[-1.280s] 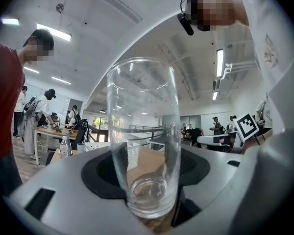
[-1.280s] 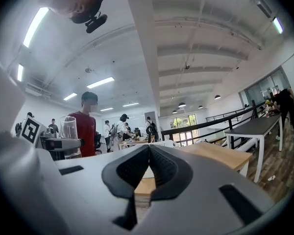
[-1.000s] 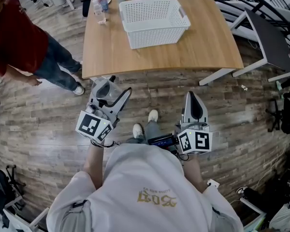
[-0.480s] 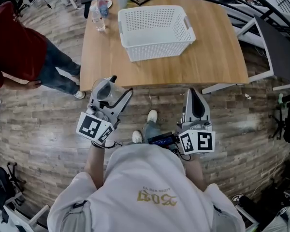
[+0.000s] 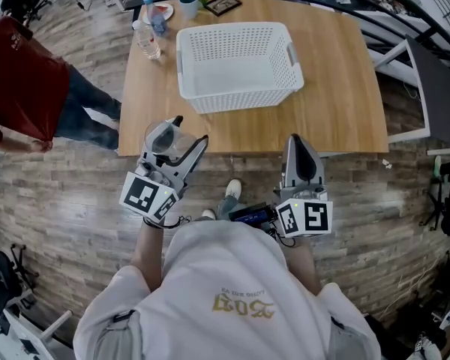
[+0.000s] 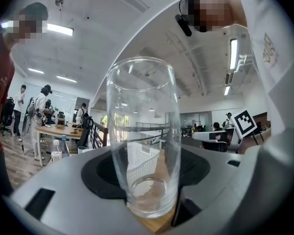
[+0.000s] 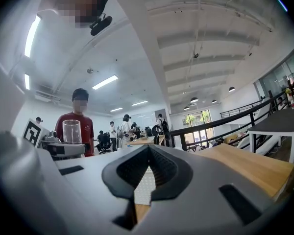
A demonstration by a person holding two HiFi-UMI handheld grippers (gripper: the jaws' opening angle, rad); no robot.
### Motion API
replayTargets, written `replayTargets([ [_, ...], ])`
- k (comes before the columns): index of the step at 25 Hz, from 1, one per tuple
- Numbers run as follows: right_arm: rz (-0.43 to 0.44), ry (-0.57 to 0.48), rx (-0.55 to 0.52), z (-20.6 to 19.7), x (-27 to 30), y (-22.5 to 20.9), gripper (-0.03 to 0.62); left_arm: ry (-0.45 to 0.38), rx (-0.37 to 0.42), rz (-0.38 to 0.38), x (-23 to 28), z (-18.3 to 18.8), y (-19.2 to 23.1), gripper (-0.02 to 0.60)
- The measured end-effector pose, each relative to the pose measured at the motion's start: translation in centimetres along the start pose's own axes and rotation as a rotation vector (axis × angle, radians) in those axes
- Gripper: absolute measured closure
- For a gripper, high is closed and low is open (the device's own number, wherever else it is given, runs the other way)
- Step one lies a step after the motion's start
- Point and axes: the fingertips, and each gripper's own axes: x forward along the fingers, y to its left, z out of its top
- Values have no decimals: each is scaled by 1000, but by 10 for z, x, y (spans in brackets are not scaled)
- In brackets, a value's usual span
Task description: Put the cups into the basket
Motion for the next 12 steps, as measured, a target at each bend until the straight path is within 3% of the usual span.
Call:
replayTargets([
  [12, 53, 3, 5, 3, 51, -18, 585, -9, 25, 13, 54, 10, 27, 311],
])
